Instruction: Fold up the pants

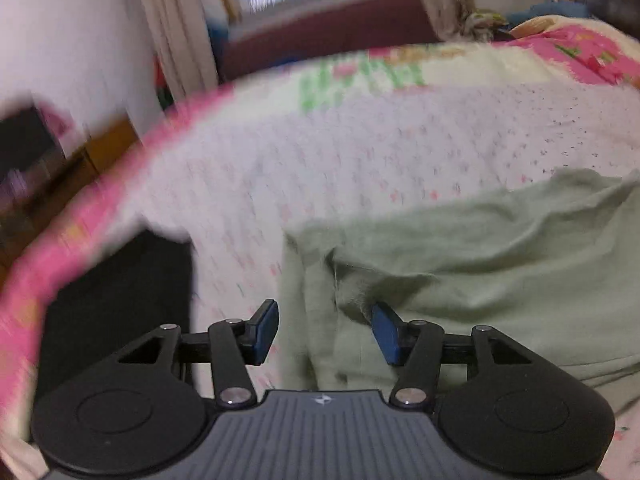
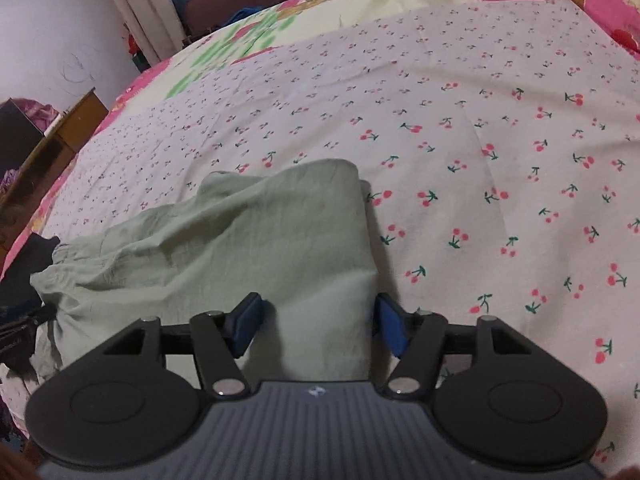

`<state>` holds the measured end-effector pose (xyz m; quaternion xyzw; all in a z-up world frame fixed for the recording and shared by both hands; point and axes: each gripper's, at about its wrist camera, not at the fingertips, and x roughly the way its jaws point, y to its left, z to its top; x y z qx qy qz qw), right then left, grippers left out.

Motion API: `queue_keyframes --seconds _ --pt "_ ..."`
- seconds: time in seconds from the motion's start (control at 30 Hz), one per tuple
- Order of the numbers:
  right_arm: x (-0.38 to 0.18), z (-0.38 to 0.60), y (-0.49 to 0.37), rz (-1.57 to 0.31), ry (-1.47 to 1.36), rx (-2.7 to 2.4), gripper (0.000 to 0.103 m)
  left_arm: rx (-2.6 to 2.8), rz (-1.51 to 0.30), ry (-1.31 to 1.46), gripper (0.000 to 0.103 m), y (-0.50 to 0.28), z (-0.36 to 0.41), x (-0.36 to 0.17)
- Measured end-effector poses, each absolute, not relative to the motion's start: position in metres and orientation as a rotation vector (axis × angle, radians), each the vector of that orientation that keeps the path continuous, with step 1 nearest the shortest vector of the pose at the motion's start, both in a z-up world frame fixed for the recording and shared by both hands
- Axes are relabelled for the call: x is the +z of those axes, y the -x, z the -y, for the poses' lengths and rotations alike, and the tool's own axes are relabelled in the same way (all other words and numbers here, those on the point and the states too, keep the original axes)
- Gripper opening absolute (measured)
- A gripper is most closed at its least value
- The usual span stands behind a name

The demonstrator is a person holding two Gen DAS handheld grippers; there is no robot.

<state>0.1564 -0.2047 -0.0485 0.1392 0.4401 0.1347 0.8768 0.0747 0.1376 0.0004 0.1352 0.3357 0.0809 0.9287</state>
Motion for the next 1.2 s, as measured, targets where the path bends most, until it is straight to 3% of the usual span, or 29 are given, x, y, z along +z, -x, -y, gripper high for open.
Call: queue_keyframes --seconds 0.1,0.2,0.23,0.33,0.63,0.83,1.1,1.2 --pt "-0.043 0.211 -0.149 -0.915 -0.343 0.337 0.059 0.071 -0.598 -0.35 0.07 -0.06 -0.106 0.01" --pt "-0.057 0.214 -0.149 -0.962 -0.376 0.328 0.052 0.03 -0.666 -0.412 0.073 -0.071 -0.089 -0.01" --pt "-0.061 0.216 -0.149 -0.969 -0.399 0.327 0.046 0.04 -0.713 -0.426 0.072 -0.074 -0.089 -0.018" --pt "-0.061 0.228 -0.151 -0.99 -0.58 0.366 0.011 0.081 -0.762 -0.414 0.073 -0.072 -0.099 -0.027" --pt "0.021 0.162 -0.143 -0.879 -0.554 0.504 0.007 0.117 -0.734 -0.363 0.073 -0.073 -0.118 -0.024" --pt "0.063 0.056 -0.157 -0.86 -0.394 0.64 0.007 0.174 -0.723 -0.249 0.084 -0.075 -0.156 -0.025" --pt "0.024 -0.091 -0.162 -0.984 -0.009 0.701 0.008 0.26 -0.663 -0.093 0.088 -0.032 -0.216 -0.016" --pt "0.002 -0.108 -0.153 -1.048 0.051 0.693 0.014 0.261 -0.657 -0.044 0.088 -0.02 -0.23 -0.015"
